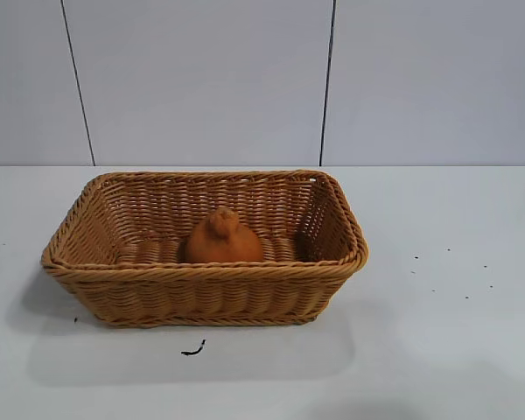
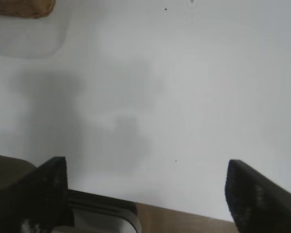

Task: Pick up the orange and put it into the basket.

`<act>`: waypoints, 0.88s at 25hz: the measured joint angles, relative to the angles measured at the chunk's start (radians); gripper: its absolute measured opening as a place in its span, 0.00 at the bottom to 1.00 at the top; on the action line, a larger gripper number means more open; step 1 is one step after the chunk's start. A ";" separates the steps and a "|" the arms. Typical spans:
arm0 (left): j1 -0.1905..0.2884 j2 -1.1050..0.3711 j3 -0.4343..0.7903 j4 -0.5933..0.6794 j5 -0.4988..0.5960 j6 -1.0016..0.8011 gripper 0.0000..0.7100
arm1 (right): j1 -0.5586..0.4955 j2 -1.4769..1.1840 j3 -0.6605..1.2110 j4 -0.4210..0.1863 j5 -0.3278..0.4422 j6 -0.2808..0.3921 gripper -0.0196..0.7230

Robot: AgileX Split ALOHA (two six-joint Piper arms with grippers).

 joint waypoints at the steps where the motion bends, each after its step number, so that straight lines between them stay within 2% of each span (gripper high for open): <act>1: 0.000 0.000 0.000 0.000 0.000 0.000 0.98 | -0.017 -0.019 0.000 0.000 0.000 0.000 0.85; 7: 0.000 0.000 0.000 0.000 0.000 0.000 0.98 | -0.112 -0.140 0.000 0.000 0.000 0.000 0.85; 13: 0.000 0.000 0.000 0.000 0.000 0.000 0.98 | -0.118 -0.312 0.000 0.000 0.001 0.000 0.85; 22: 0.000 0.000 0.000 0.000 0.000 0.000 0.98 | -0.118 -0.316 0.002 -0.001 0.002 0.000 0.85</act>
